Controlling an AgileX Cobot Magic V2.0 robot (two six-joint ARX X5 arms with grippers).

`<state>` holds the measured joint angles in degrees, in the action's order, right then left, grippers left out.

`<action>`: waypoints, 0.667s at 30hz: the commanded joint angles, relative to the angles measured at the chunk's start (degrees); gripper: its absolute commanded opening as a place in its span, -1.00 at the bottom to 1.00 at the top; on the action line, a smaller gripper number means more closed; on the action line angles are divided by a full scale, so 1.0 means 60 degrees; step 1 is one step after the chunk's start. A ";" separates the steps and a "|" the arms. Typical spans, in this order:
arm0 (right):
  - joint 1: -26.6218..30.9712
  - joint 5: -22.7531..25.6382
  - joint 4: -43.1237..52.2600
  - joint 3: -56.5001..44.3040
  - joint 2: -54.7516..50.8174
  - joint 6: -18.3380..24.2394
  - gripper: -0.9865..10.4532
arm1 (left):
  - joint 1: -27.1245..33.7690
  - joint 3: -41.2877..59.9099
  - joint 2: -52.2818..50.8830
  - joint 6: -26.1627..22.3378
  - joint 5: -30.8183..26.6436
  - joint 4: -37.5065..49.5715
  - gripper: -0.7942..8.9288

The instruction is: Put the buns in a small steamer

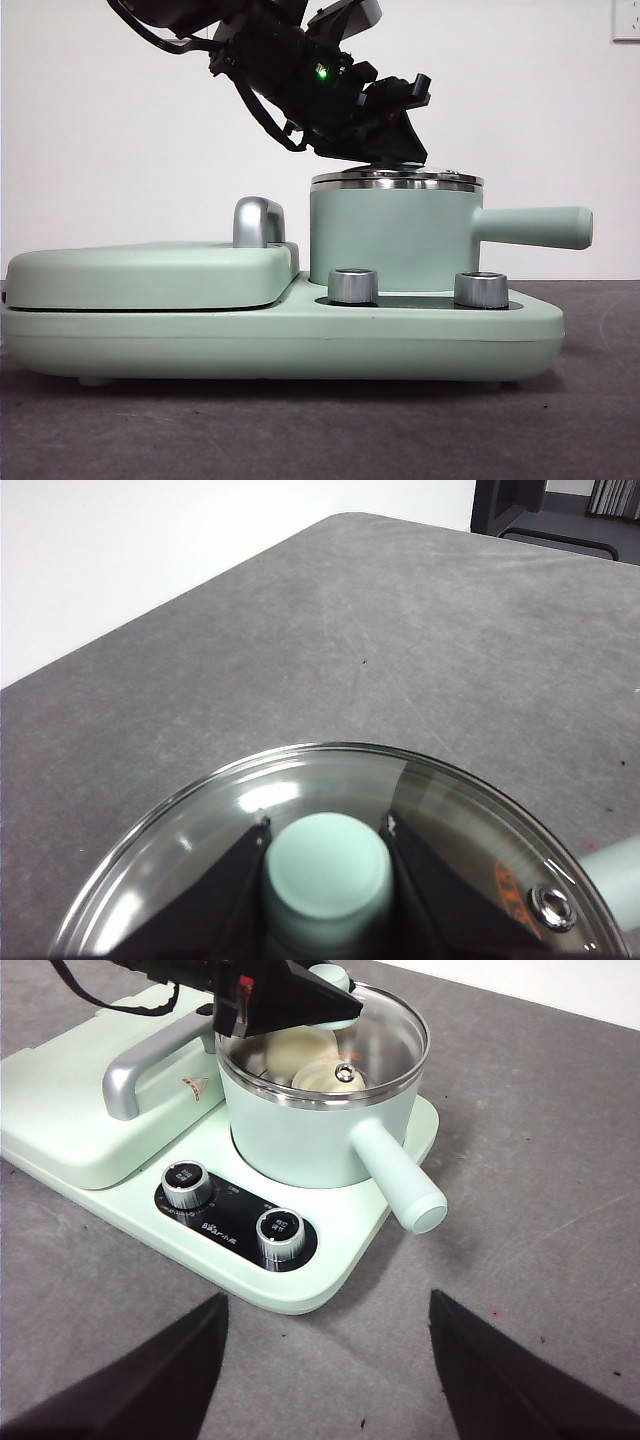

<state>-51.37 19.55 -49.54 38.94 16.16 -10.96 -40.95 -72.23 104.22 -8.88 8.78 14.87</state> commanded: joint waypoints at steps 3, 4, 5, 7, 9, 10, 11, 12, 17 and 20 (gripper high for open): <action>-0.0109 0.0004 0.0040 0.0080 0.0036 -0.0138 -0.27 | -0.0117 -0.0226 0.0426 -0.0077 0.0018 -0.0441 -0.81; -0.0109 0.0004 0.0040 0.0080 0.0036 -0.0138 -0.27 | -0.0117 -0.0226 0.0426 -0.0077 0.0018 -0.0543 -0.81; -0.0109 0.0004 0.0040 0.0080 0.0036 -0.0142 -0.27 | -0.0120 -0.0226 0.0423 -0.0073 0.0018 -0.0634 -0.81; -0.0109 0.0004 0.0040 0.0080 0.0036 -0.0138 -0.27 | -0.0124 -0.0226 0.0372 0.0113 0.0022 -0.0790 -0.77; -0.0109 0.0004 0.0040 0.0080 0.0036 -0.0138 -0.27 | -0.0124 -0.0226 0.0332 0.0175 0.0018 -0.0867 -0.75; -0.0109 0.0004 0.0040 0.0080 0.0036 -0.0138 -0.27 | -0.0124 -0.0226 0.0270 0.0175 0.0018 -0.0925 -0.69; -0.0109 0.0000 0.0040 0.0080 0.0036 -0.0138 -0.27 | -0.0124 -0.0226 0.0215 0.0175 0.0022 -0.0984 -0.64; -0.0109 0.0004 0.0040 0.0080 0.0036 -0.0138 -0.27 | -0.0124 -0.0226 0.0168 0.0175 0.0018 -0.1024 -0.58; -0.0109 0.0000 0.0040 0.0080 0.0036 -0.0138 -0.27 | -0.0113 -0.0226 -0.0091 0.0175 0.0018 -0.1144 -0.24; -0.0109 0.0000 0.0036 0.0080 0.0036 -0.0135 -0.27 | -0.0106 -0.0226 -0.0280 0.0175 0.0015 -0.1337 -0.24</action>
<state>-51.37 19.55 -49.56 38.94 16.16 -10.96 -41.10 -73.34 102.41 -8.12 8.78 7.66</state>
